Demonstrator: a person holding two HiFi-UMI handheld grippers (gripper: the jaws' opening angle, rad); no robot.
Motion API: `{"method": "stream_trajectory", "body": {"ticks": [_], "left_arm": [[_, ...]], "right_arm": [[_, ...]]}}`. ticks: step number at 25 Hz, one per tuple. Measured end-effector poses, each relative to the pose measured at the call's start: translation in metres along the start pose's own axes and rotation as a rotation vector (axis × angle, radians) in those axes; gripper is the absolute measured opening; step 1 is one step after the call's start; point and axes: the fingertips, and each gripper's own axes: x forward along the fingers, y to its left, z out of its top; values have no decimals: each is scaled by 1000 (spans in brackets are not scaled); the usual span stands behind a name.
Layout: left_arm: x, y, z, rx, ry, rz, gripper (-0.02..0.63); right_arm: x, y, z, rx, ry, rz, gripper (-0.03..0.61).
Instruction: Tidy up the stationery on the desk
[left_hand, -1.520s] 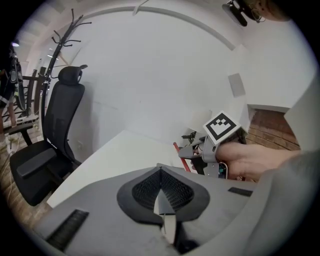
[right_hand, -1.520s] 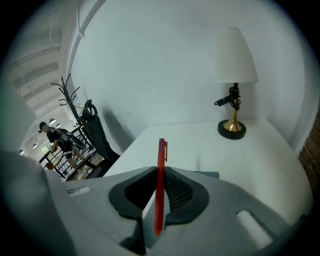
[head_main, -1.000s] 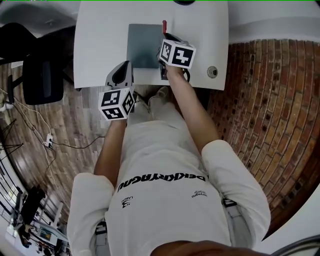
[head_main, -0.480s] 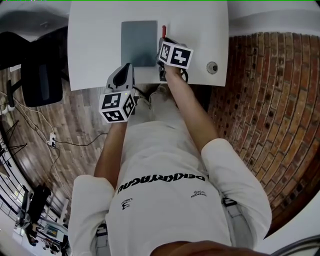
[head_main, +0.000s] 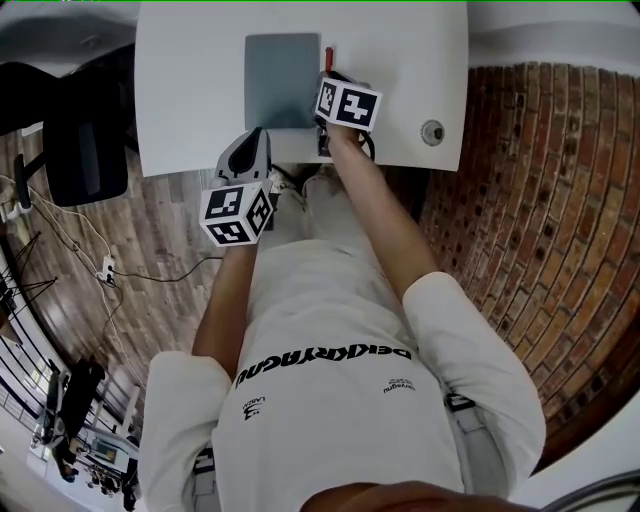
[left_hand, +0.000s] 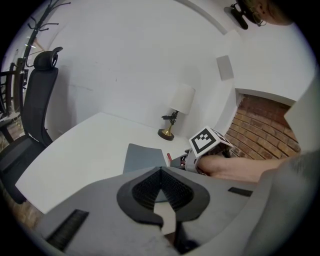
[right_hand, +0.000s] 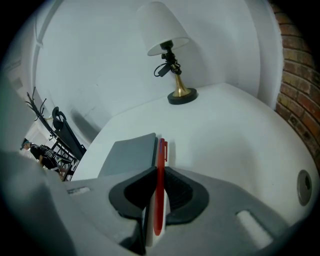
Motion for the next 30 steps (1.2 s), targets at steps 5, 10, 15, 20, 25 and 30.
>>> {"method": "stream_trajectory", "body": {"ticks": [5,10,15,20,25,30], "left_arm": [[-1,2,-7,-10,10,1,-2],[0,7,-8,-22,15,-2,-3],[2,8,-9,-22,17,-6,-2],[1,11,-9,-24,19,-6,-2],[-2,10,-4,-22,8,-11,-3],[-10,2,13,0,-23,-17,-2]], "right_arm": [[6,0,-1,-6,6,-13,48],[13,2,-3,-8,17,-30,48],[15,1,-4,-11,16,-34,49],[14,1,-3,-26,11,-31,66],[0,6,7,-54,-30,-16,77],[-28,18,9,-80,-71,36,77]]}}
